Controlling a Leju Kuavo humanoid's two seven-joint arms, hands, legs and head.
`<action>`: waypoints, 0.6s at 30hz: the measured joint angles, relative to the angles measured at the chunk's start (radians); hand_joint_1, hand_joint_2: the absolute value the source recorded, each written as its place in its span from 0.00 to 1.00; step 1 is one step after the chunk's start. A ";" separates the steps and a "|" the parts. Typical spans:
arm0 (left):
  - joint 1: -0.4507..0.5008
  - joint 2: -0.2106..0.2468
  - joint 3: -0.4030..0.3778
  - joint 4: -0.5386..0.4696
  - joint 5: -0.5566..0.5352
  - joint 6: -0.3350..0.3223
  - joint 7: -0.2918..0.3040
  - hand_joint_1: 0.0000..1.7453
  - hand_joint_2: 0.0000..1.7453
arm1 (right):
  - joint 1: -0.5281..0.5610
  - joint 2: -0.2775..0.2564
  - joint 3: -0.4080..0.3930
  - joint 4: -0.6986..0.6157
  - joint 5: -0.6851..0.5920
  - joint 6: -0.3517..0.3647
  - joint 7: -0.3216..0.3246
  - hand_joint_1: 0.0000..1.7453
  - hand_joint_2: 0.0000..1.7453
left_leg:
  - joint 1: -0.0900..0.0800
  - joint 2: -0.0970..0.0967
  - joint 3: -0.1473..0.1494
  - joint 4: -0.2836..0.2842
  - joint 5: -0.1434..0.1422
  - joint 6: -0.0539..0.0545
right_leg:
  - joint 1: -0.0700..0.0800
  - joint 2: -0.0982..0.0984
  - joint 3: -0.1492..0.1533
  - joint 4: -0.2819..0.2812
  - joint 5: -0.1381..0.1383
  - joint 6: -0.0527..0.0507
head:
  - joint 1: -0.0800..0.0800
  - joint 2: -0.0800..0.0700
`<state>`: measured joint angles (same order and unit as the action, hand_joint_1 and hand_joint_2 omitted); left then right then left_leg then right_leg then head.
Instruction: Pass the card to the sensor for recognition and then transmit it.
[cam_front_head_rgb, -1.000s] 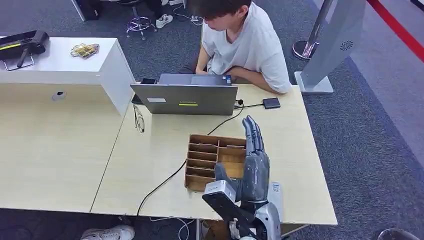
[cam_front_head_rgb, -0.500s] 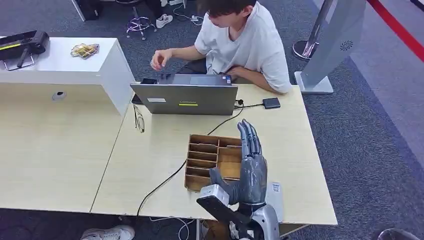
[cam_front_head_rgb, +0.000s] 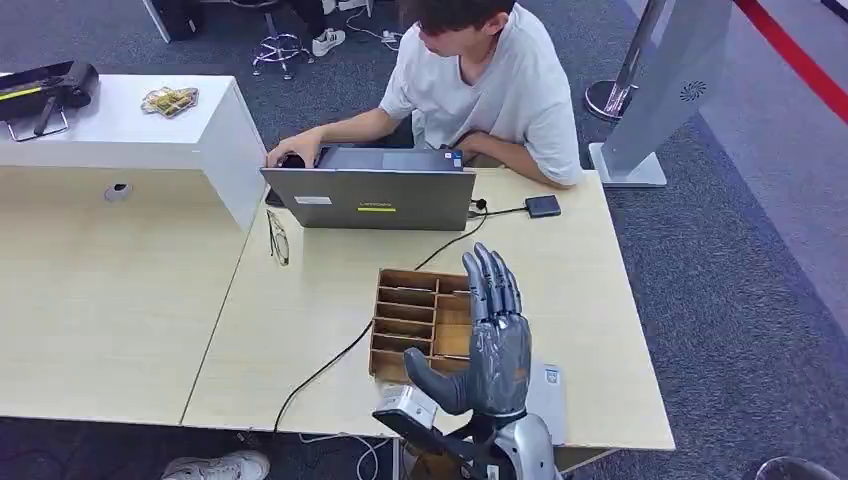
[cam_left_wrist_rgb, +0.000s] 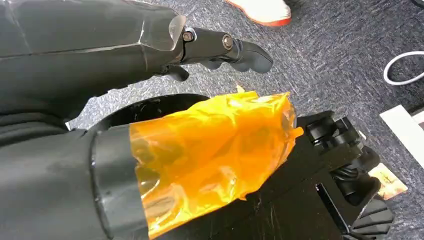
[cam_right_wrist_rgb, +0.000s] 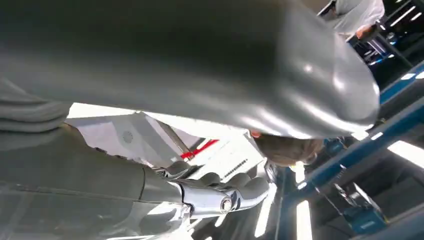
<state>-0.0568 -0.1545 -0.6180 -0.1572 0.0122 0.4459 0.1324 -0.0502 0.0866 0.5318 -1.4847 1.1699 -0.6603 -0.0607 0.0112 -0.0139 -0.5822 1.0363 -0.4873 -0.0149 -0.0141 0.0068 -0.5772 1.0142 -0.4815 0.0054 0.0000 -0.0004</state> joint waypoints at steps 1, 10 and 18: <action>0.000 0.000 0.000 0.000 0.000 0.000 0.000 0.00 0.00 | 0.000 -0.002 0.001 0.002 0.008 -0.002 0.000 0.00 0.00 | 0.000 0.000 0.000 0.000 0.000 0.000 | 0.000 0.000 0.000 0.000 0.000 0.000 | 0.000 0.000; 0.000 0.000 0.000 0.000 0.008 0.000 -0.001 0.00 0.00 | 0.006 -0.017 0.019 0.023 0.078 -0.010 0.004 0.00 0.00 | 0.000 0.000 0.000 0.000 0.000 0.000 | 0.000 0.000 0.000 0.000 0.000 0.000 | 0.000 0.000; 0.000 0.000 0.002 0.000 0.012 0.000 -0.003 0.00 0.00 | 0.020 -0.027 0.019 0.034 0.095 -0.010 -0.002 0.00 1.00 | 0.000 0.000 0.000 0.000 0.000 0.000 | 0.000 0.000 0.000 0.000 0.000 0.000 | 0.000 0.000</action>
<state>-0.0564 -0.1545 -0.6161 -0.1572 0.0240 0.4459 0.1297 -0.0304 0.0591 0.5505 -1.4504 1.2649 -0.6699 -0.0622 0.0112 -0.0138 -0.5822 1.0364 -0.4873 -0.0149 -0.0141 0.0068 -0.5774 1.0142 -0.4815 0.0054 0.0000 -0.0004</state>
